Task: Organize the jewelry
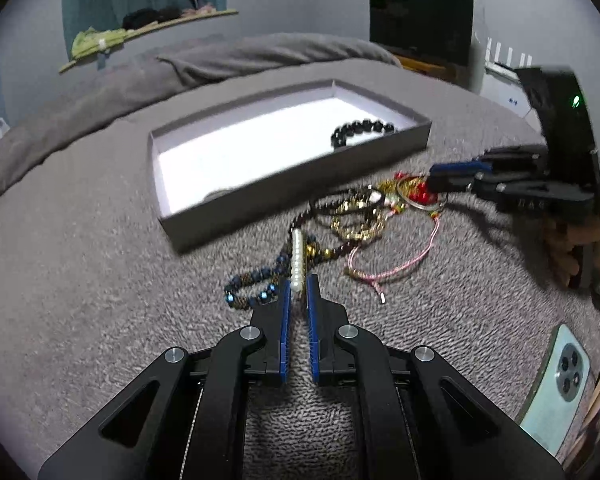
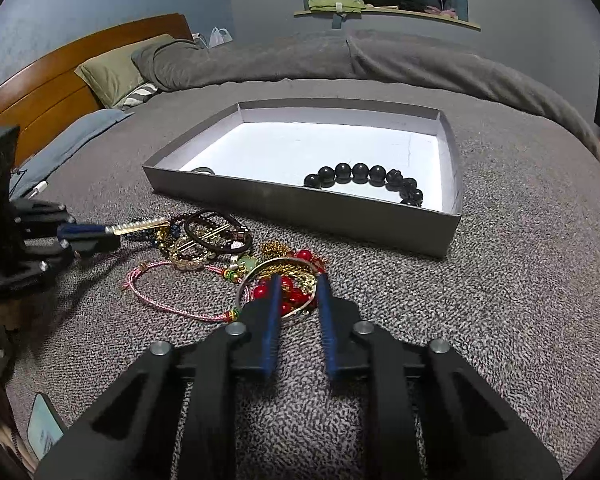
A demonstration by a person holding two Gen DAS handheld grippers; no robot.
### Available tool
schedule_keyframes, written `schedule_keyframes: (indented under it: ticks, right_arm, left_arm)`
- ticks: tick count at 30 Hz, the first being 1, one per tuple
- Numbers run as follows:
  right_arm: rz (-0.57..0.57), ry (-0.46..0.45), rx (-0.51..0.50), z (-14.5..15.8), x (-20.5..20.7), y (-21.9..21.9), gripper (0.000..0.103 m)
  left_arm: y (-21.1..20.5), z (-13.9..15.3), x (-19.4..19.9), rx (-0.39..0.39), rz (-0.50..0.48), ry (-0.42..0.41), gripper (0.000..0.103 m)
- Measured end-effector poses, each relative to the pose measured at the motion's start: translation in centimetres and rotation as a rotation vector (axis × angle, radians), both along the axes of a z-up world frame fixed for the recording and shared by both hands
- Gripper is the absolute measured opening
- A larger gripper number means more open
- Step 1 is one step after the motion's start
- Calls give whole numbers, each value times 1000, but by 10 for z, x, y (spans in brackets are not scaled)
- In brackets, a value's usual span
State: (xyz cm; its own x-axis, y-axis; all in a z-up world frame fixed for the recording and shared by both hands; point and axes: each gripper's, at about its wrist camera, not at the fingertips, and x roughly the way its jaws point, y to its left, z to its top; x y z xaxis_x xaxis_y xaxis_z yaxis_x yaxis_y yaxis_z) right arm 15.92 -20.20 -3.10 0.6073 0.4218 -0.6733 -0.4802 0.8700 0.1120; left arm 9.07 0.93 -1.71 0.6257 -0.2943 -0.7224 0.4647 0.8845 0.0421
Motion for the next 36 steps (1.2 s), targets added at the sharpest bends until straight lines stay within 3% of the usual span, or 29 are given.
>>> schedule_keyframes:
  ticks: [2,4,6,14,16,25,28,32,36]
  right_arm:
    - [-3,-3,11,1,0,-2,9]
    - [-10,-10,28,4,0,-5,4]
    - [-13,-11,39,5,1,-7,3]
    - [-5,-63,67,19,-6,-11,2]
    - [0,-77,76,23,-9,-11,0]
    - [-3,-85,63,27,-11,-11,0]
    - [-26,-68,27,22,-7,-13,3]
    - [-23,-46,13,19,-5,-14,20]
    - [-11,-40,-9,14,-6,-8,21]
  left_arm:
    - [-3,-4,1,11,-5,13,10]
    - [-4,-7,3,21,0,14,19]
    - [-5,-9,5,22,-1,25,19]
    - [-7,-12,9,22,3,40,17]
    - [-8,-12,9,25,1,35,9]
    - [-12,-6,4,36,-9,4,9]
    - [-12,-11,8,38,-4,28,13]
    - [-14,-15,13,46,-5,50,14]
    - [-14,-17,15,44,4,64,14]
